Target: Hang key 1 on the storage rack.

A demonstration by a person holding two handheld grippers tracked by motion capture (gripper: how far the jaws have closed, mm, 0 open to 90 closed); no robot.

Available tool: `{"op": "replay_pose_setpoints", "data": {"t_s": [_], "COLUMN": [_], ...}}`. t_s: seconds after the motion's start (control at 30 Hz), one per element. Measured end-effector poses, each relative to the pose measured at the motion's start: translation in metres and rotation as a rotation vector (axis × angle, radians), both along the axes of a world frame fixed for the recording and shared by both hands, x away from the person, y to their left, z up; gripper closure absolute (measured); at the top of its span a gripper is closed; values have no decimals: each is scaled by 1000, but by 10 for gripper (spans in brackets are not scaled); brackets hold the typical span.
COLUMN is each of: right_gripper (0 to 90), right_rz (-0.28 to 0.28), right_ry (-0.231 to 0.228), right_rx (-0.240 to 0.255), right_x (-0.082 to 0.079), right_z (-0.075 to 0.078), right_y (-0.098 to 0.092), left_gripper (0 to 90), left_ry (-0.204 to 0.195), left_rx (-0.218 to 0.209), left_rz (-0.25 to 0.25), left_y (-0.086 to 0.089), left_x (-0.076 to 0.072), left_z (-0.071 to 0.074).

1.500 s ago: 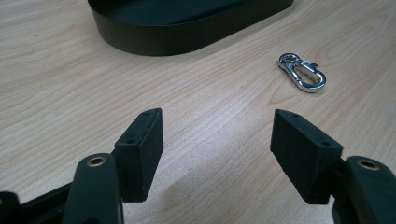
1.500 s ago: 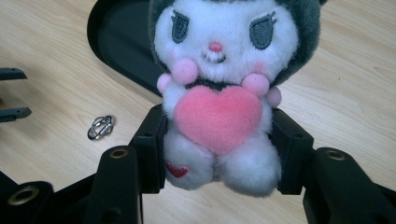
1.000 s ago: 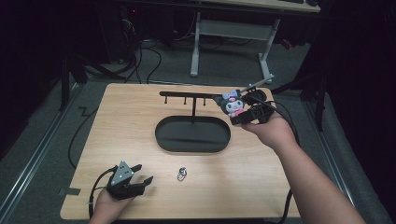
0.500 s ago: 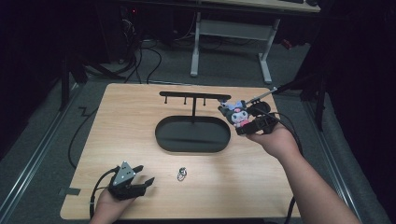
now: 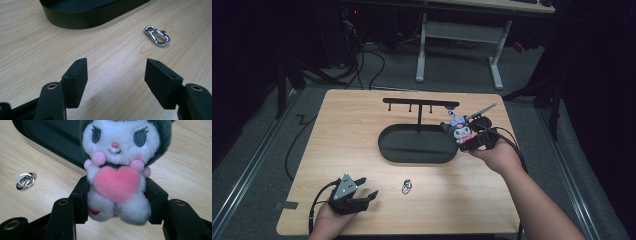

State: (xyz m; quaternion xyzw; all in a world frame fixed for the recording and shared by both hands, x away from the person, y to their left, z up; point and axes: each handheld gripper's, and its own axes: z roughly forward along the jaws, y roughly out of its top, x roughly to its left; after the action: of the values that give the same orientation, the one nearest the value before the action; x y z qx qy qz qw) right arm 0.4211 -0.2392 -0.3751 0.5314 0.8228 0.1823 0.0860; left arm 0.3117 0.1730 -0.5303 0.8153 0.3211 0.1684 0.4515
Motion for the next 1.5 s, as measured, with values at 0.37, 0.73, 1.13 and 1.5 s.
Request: {"op": "replay_pose_setpoints", "data": {"t_s": [0.37,0.73,1.13,1.5], "right_gripper": [473,462,349,351], "right_rz": [-4,-31,-62,-36], "right_ry": [10,20,26,-47], "right_rx": [22,47,62,117], "right_x": [8,18,24,-10], "right_z": [-13,-28,-37,-29], "right_y": [7,8,7,-1], "left_gripper": [355,356,356,357], "left_ry": [-1,0,-4,-1], "left_rx": [4,9,12,13], "left_rz": [-4,-3,-4,-11], "left_y": [0,1,0,-2], "left_x": [0,0,-1,0], "left_z": [0,0,0,0]}}
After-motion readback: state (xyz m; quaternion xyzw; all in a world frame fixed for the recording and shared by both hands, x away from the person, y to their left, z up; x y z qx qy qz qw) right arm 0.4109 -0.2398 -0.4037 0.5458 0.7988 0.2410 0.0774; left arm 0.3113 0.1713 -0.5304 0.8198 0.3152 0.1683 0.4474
